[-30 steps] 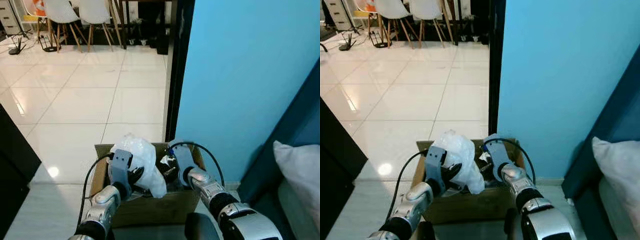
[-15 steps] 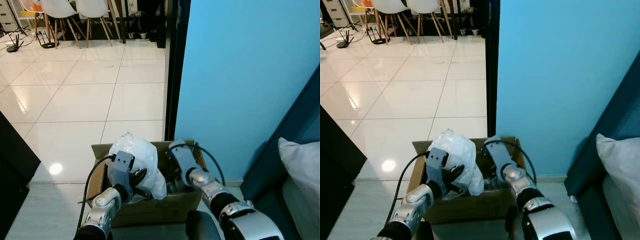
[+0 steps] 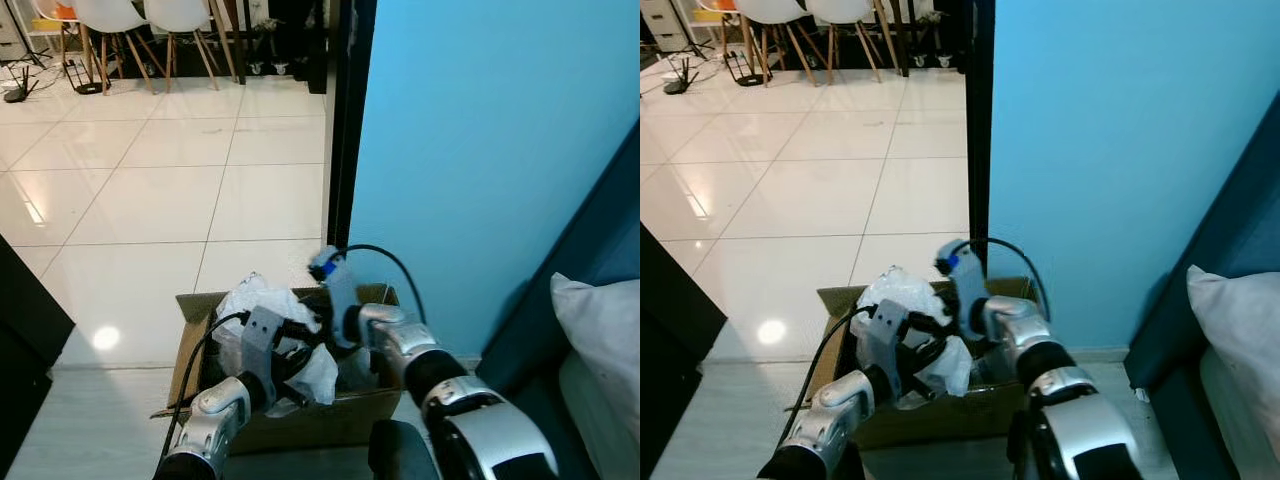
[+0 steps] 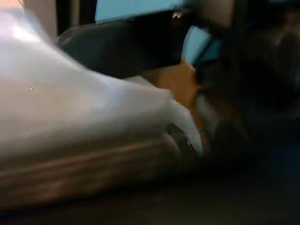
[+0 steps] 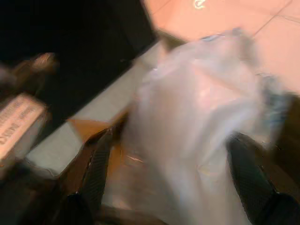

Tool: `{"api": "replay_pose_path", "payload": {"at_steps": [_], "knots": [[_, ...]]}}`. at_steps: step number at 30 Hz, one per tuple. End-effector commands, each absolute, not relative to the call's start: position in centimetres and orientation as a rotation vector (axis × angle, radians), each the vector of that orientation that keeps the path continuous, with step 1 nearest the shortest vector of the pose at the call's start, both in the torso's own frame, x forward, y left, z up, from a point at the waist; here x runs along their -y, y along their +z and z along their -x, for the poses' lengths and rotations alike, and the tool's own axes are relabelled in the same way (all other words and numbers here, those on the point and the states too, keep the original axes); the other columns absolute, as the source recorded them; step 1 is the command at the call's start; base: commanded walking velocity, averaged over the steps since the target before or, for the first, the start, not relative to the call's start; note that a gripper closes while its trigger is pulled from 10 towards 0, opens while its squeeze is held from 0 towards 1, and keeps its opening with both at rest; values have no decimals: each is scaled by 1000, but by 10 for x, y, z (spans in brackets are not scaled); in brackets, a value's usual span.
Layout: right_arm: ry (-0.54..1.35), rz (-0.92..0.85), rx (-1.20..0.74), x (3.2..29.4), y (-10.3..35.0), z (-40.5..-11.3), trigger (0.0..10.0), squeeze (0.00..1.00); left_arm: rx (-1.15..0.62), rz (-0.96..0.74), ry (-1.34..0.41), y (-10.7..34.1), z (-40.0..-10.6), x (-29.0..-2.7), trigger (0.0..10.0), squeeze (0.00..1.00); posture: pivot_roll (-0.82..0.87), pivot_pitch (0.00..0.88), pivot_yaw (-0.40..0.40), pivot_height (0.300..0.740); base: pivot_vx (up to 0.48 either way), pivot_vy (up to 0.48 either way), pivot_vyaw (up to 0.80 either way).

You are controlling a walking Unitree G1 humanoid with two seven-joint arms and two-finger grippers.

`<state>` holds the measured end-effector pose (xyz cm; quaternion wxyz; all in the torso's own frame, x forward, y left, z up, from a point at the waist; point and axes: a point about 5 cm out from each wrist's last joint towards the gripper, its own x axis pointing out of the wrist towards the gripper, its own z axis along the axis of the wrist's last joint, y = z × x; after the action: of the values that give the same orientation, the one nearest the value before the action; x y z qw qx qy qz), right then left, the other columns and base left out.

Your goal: Clean up the room

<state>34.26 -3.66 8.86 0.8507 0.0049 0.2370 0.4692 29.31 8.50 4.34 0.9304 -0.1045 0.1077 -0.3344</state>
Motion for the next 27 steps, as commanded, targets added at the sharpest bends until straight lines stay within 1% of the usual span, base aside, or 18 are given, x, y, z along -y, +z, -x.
{"api": "replay_pose_path", "payload": {"at_steps": [1,3,5,6,9,10,11,13,15,16,18,19,22,23,24,25,26,27], "knots": [[990,21,-624,30,65,-327,10000,0,-173,254,-671,55,-298,-86,10000,1000,20,131,-39,525,0,0,0],[980,28,-652,27,60,-324,10000,0,-162,258,-654,57,-300,-88,10000,1000,22,138,-38,525,0,0,0],[952,99,-720,24,46,-314,10000,0,-164,187,-679,58,-299,-90,10000,1000,28,149,-37,525,0,0,0],[952,99,-720,24,46,-314,10000,0,-164,187,-679,58,-299,-90,10000,1000,28,149,-37,525,0,0,0],[934,165,-764,26,39,-310,10000,0,-189,46,-733,53,-295,-93,10000,1000,29,152,-36,525,0,0,0],[934,165,-764,26,39,-310,10000,0,-189,46,-733,53,-295,-93,10000,1000,29,152,-36,525,0,0,0],[923,172,-773,27,37,-309,10000,0,-185,8,-736,53,-296,-94,10000,1000,32,154,-35,525,0,0,0],[904,181,-783,29,36,-309,10000,0,-175,-22,-740,57,-298,-96,10000,1000,33,157,-34,525,0,0,0],[861,241,-794,34,30,-308,10000,0,-141,-31,-748,70,-302,-97,10000,1000,33,157,-34,525,0,0,0],[861,241,-794,34,30,-308,10000,0,-141,-31,-748,70,-302,-97,10000,1000,33,157,-34,525,0,0,0],[829,270,-797,38,25,-306,10000,0,-108,-35,-813,85,-302,-97,10000,1000,40,157,-37,525,0,0,0],[812,284,-800,40,23,-306,10000,0,-104,-69,-877,90,-299,-97,10000,1000,55,154,-42,525,0,0,0],[801,295,-802,42,22,-306,10000,0,-103,-95,-920,93,-296,-96,10000,1000,55,154,-42,525,0,0,0],[763,288,-801,47,21,-307,10000,0,-113,-210,-943,96,-295,-102,10000,1000,58,154,-43,525,0,0,0],[686,283,-795,60,21,-312,10000,0,-127,-446,-890,104,-303,-125,10000,1000,62,151,-43,525,0,0,0],[686,283,-795,60,21,-312,10000,0,-127,-446,-890,104,-303,-125,10000,1000,62,151,-43,525,0,0,0],[649,282,-795,68,21,-314,10000,0,-136,-574,-838,110,-308,-141,10000,1000,62,146,-46,525,0,0,0],[639,281,-797,71,21,-315,10000,0,-140,-618,-822,112,-310,-147,10000,1000,62,146,-46,525,0,0,0]]}}
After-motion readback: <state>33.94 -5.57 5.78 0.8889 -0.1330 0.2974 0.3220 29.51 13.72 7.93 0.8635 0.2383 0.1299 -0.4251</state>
